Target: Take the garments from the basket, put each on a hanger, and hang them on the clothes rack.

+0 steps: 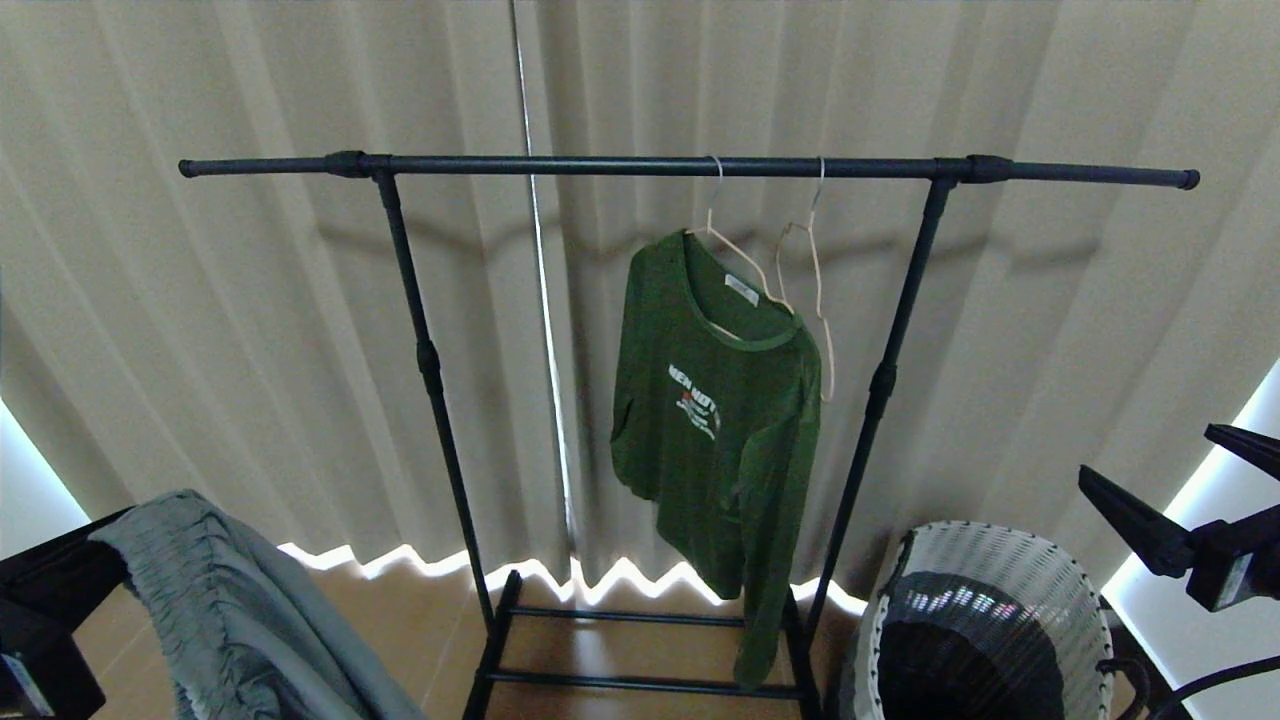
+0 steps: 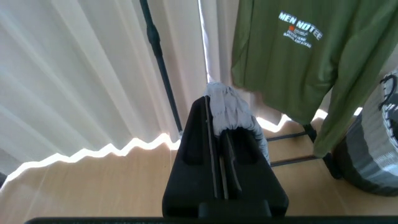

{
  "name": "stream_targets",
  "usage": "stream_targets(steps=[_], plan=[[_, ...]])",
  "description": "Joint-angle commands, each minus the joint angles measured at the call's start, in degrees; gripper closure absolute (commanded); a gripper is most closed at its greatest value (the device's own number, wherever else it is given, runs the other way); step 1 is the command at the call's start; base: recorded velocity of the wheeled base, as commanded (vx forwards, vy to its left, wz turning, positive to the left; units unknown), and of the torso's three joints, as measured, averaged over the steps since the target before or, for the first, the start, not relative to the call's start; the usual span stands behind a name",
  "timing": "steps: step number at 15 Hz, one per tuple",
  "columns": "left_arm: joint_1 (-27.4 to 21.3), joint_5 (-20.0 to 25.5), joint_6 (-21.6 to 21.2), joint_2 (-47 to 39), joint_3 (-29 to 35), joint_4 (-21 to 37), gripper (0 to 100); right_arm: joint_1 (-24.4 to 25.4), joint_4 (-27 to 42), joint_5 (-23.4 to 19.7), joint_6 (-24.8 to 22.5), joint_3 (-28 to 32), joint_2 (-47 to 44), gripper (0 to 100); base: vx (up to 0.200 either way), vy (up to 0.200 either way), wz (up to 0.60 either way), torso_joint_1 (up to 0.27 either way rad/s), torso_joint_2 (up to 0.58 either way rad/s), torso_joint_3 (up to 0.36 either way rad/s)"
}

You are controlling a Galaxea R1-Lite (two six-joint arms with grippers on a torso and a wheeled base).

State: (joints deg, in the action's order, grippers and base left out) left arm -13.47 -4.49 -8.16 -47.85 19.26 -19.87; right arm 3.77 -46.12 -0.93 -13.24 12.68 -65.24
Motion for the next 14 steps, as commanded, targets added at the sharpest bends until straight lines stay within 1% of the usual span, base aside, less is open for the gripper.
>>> stream_targets(steps=[1,3,5,14], plan=[[0.02,0.09,0.07,-0.23,-0.01,-0.08,100,0.01,-0.03,-0.04,-0.03,-0.2,0.03,0,0.0,0.0,0.0,0.056,-0.15,-0.105],[0.02,1.67,0.16,-0.23,0.16,-0.08,100,0.01,-0.11,-0.04,-0.03,-0.2,0.03,0,0.0,0.0,0.0,0.021,-0.05,-0.025],[0.02,1.94,0.25,-0.14,0.16,-0.08,100,0.01,-0.11,-0.04,-0.03,-0.11,0.12,0,0.0,0.0,0.0,0.0,0.0,0.0],[-0.06,2.03,0.16,-0.14,-0.1,-0.08,100,0.1,-0.11,-0.04,-0.03,-0.11,0.2,0,0.2,0.0,0.0,0.006,0.0,0.001]])
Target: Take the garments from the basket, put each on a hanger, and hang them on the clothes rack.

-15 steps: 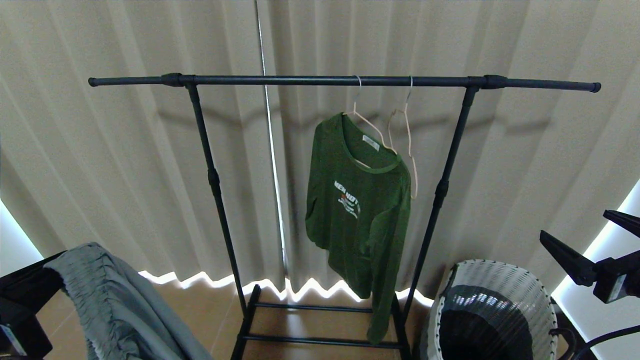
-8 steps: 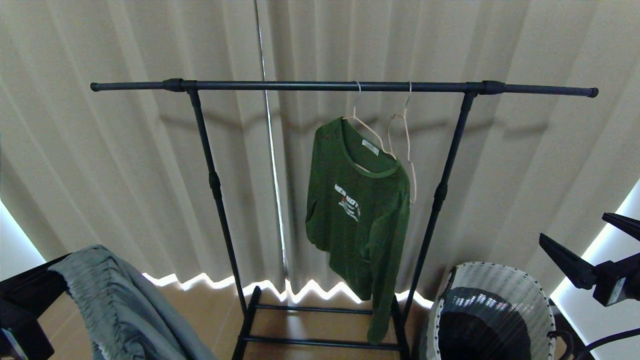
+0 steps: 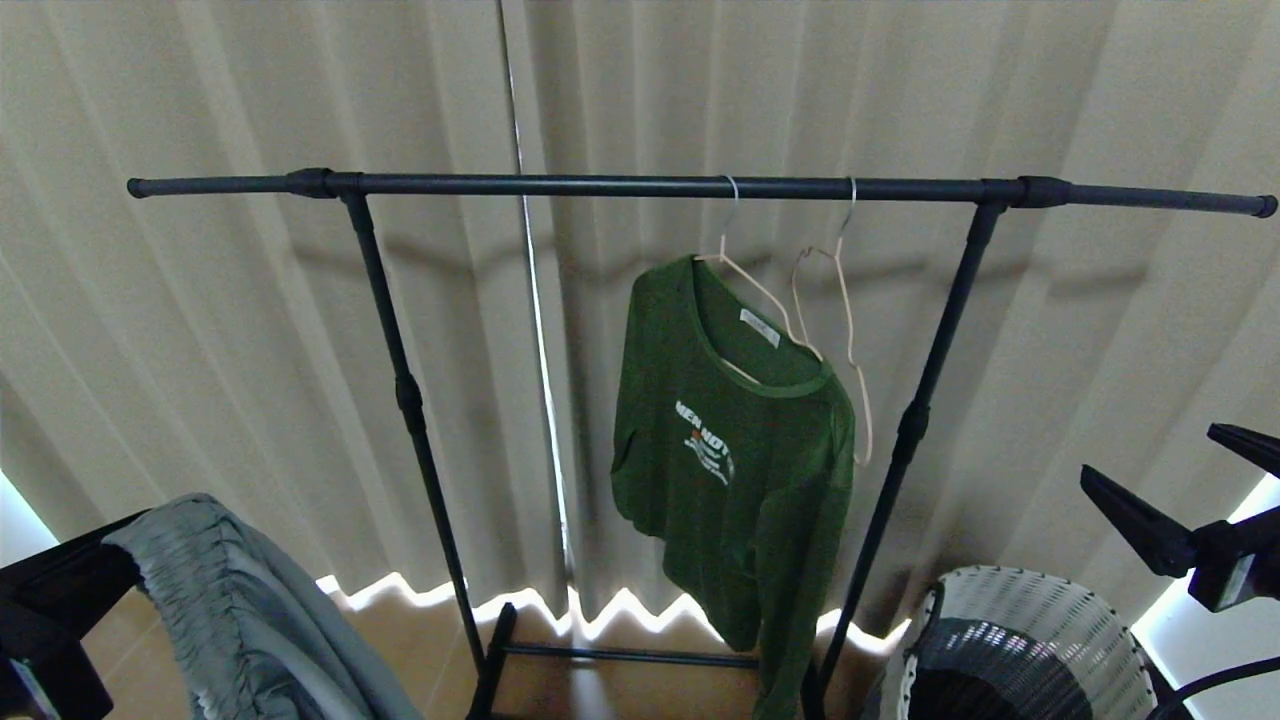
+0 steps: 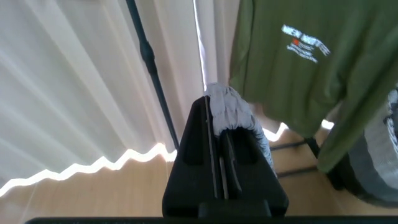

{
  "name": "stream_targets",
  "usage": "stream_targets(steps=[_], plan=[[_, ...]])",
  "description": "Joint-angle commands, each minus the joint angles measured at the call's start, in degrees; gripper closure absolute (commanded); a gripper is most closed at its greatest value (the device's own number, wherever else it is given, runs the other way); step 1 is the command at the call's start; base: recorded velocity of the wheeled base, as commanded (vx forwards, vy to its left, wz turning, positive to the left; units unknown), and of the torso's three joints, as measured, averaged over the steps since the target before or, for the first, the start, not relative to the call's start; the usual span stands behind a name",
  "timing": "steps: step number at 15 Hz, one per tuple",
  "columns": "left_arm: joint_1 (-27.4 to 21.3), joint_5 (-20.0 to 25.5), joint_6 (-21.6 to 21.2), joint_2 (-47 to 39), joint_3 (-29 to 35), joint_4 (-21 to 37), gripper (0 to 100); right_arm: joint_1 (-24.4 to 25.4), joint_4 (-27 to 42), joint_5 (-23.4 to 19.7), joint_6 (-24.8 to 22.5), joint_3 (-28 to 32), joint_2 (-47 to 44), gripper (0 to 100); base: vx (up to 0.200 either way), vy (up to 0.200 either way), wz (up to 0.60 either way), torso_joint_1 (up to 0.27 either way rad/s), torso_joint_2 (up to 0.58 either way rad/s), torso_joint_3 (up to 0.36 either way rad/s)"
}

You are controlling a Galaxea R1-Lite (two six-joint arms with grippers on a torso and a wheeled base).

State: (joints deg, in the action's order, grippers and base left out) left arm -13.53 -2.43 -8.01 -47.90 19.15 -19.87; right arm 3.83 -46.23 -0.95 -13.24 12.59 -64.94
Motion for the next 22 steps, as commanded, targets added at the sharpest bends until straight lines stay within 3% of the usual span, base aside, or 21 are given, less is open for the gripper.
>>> stream_targets(steps=[1,6,13,19,22], plan=[[0.0,-0.04,0.01,-0.09,-0.08,0.01,100,0.04,0.0,-0.02,-0.03,-0.02,-0.1,0,0.2,0.0,0.0,0.002,0.01,0.002],[0.0,-0.04,-0.25,-0.18,-0.17,-0.08,100,0.04,0.0,-0.02,-0.03,0.06,-0.01,0,0.2,0.0,0.0,0.0,0.0,0.001],[-0.09,-0.04,-0.16,-0.18,0.01,-0.08,100,0.04,0.0,-0.02,-0.03,0.06,-0.01,0,0.0,0.0,0.0,0.0,0.0,0.0],[-0.18,-0.04,-0.25,-0.18,-0.25,-0.08,100,0.04,0.0,-0.02,-0.12,-0.02,0.25,0,0.0,0.2,0.0,0.007,0.0,0.004],[-0.88,-0.04,-0.43,0.0,-0.61,-0.08,100,0.04,0.0,0.07,-0.12,-0.46,1.66,0,0.0,0.0,0.0,0.0,0.0,0.0]])
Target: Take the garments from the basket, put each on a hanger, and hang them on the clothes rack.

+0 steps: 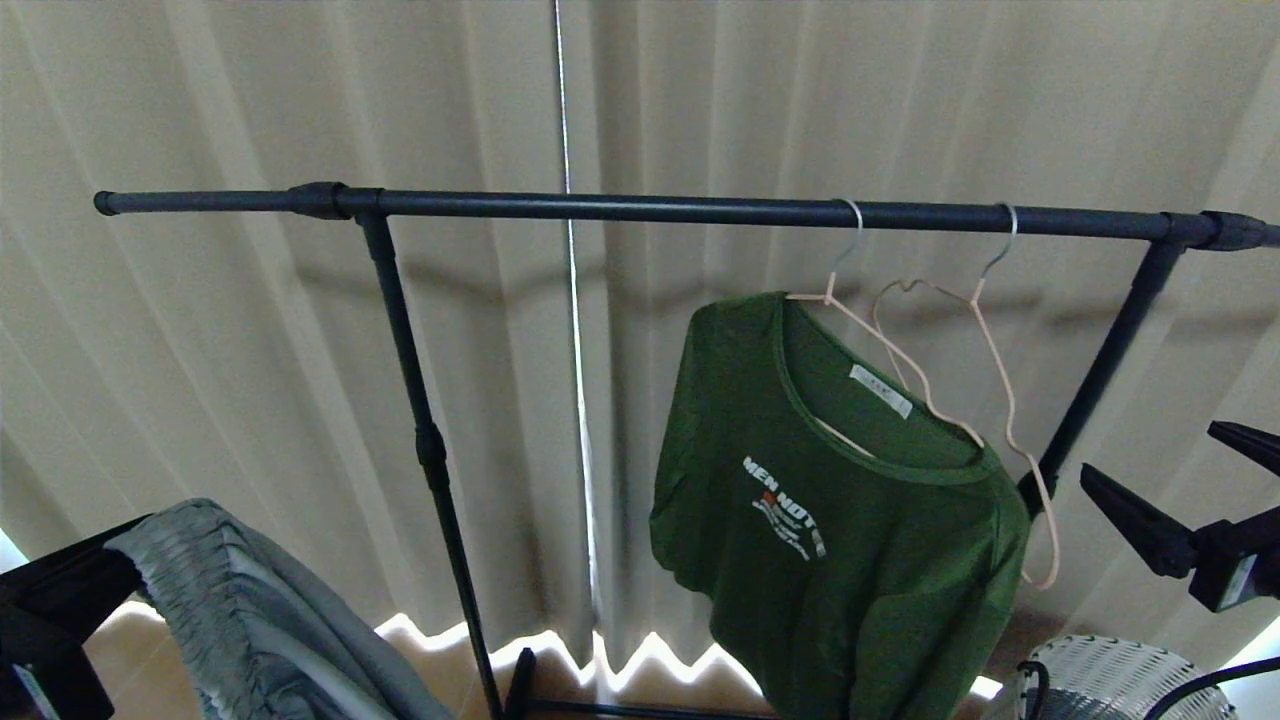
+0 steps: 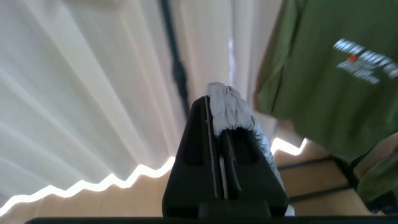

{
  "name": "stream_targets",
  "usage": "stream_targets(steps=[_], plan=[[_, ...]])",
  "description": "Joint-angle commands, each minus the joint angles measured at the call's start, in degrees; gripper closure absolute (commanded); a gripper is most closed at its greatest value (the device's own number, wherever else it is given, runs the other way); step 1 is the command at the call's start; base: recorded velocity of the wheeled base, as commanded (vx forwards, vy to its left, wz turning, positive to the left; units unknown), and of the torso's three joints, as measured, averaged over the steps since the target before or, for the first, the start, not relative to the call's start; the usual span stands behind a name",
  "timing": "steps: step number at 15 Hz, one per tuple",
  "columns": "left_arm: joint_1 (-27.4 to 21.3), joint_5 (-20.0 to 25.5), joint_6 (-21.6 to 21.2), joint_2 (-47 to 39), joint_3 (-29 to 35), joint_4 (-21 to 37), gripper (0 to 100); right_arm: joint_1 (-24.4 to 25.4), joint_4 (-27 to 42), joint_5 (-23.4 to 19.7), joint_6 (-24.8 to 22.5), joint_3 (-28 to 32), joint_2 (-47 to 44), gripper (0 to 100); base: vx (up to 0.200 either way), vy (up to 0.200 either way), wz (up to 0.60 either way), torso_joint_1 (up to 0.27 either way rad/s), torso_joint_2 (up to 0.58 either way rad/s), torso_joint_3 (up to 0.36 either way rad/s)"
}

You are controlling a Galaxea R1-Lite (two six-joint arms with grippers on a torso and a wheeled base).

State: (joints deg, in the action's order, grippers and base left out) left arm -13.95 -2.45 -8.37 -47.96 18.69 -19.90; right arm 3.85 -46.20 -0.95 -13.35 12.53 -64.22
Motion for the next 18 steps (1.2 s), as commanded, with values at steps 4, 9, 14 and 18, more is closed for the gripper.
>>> stream_targets(steps=[4,9,14,18], plan=[[-0.82,-0.01,-0.15,0.15,-0.67,-0.06,100,-0.07,0.32,-0.02,2.19,-1.55,5.25,0,0.0,0.0,0.0,0.0,0.0,0.0],[-0.82,-0.01,-0.06,0.41,-0.58,-0.06,100,0.63,12.45,-3.27,2.19,9.7,3.93,0,0.0,0.0,0.0,0.0,0.0,0.0],[-0.91,0.08,0.03,1.64,-0.41,-0.06,100,5.55,33.02,-2.39,9.04,24.82,-1.7,0,0.0,0.0,0.0,0.0,0.0,0.0],[-1.08,0.08,0.03,2.43,-0.23,-0.06,100,7.66,32.93,3.94,9.66,27.55,-10.31,0,0.0,0.0,0.0,0.0,0.0,0.0]])
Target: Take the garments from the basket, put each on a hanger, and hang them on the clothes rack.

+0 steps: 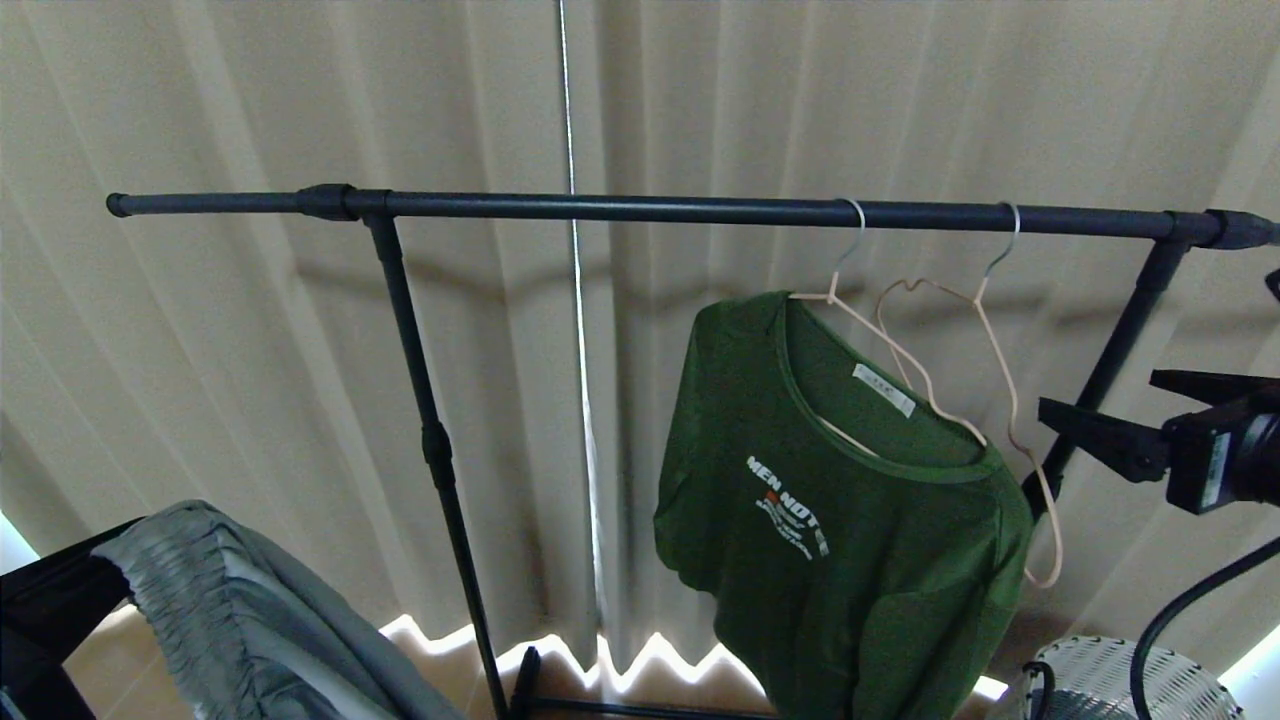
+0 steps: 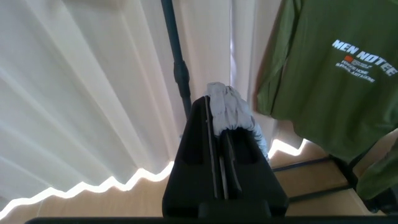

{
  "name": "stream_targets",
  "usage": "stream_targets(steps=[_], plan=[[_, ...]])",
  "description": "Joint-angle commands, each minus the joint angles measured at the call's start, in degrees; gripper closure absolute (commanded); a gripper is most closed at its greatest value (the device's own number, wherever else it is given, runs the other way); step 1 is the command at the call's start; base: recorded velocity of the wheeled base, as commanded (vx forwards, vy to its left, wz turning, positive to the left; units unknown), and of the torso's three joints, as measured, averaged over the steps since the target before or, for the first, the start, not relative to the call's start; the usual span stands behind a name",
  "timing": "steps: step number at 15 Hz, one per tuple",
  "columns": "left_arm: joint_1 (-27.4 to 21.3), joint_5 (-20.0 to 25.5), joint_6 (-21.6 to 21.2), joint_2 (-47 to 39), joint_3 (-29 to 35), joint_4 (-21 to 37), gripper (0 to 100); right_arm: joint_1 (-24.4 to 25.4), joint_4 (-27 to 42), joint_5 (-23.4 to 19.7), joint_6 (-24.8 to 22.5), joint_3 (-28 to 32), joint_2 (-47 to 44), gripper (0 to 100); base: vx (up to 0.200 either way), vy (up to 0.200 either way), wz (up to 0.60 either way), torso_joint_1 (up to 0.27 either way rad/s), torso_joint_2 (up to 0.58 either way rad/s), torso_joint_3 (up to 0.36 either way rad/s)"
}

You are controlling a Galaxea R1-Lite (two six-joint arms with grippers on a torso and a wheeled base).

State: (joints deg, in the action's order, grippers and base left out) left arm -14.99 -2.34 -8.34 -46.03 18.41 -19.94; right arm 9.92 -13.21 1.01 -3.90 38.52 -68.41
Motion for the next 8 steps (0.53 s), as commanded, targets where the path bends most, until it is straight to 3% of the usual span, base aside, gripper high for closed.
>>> stream_targets(steps=[1,4,8], plan=[[-0.03,-0.03,-0.01,0.5,-0.04,-0.01,100,2.03,-0.14,2.77,0.21,1.91,-7.44,0,0.0,0.0,0.0,0.0,0.0,0.0],[-0.12,-0.03,-0.01,0.5,-0.21,-0.01,100,2.03,-0.14,6.99,0.21,3.4,-11.74,0,0.0,0.0,0.0,0.0,0.0,0.0],[-0.12,-0.03,-0.1,0.5,-0.21,-0.01,100,2.65,0.29,9.1,0.12,4.72,-13.32,0,0.0,0.0,0.0,0.0,0.0,0.0]])
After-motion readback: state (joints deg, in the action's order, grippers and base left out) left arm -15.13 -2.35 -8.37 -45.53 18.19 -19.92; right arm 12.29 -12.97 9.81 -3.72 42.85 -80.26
